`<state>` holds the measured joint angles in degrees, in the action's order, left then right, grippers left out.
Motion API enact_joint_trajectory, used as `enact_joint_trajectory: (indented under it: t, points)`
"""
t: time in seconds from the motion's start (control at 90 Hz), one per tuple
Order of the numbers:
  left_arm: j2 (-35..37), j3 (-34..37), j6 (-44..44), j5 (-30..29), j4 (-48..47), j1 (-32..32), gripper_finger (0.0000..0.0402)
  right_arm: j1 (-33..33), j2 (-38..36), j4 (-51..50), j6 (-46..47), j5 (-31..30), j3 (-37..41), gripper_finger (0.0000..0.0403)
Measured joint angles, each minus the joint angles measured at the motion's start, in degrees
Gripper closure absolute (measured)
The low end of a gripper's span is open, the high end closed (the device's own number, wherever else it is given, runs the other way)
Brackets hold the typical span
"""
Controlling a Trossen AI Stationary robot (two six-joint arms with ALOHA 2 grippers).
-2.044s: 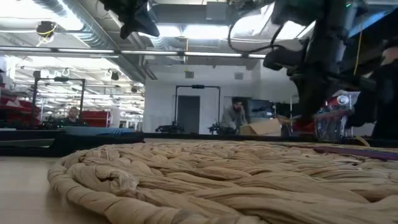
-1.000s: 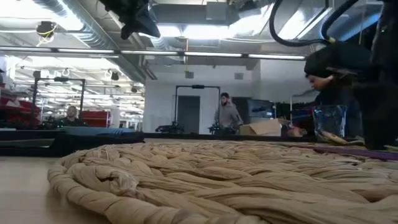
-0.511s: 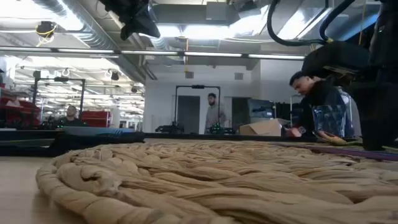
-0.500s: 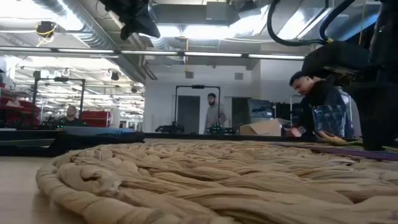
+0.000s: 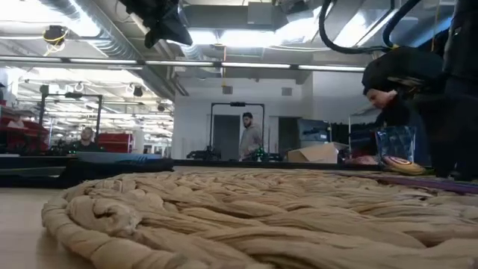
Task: Set table place
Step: Adjust the blue table knife on the brown placemat
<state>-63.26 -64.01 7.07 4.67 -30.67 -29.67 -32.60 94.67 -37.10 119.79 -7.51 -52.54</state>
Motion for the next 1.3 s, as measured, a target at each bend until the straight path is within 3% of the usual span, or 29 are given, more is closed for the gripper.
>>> enact_joint_trajectory:
  t: [0.378,0.911,1.3]
  points:
    - [0.0,0.0,-0.02,0.0,-0.01,0.0,0.0402,0.01,-0.02,-10.66,-1.59,-0.85,-10.16,0.032]
    - [0.0,0.02,-1.11,-0.02,-2.47,0.0,0.0402,2.09,5.99,3.04,-2.59,-2.03,-11.27,0.032]
    - [-0.02,0.02,-2.71,-0.04,-5.21,0.0,0.0402,2.27,11.24,3.96,-0.12,-0.68,-11.31,0.0319]
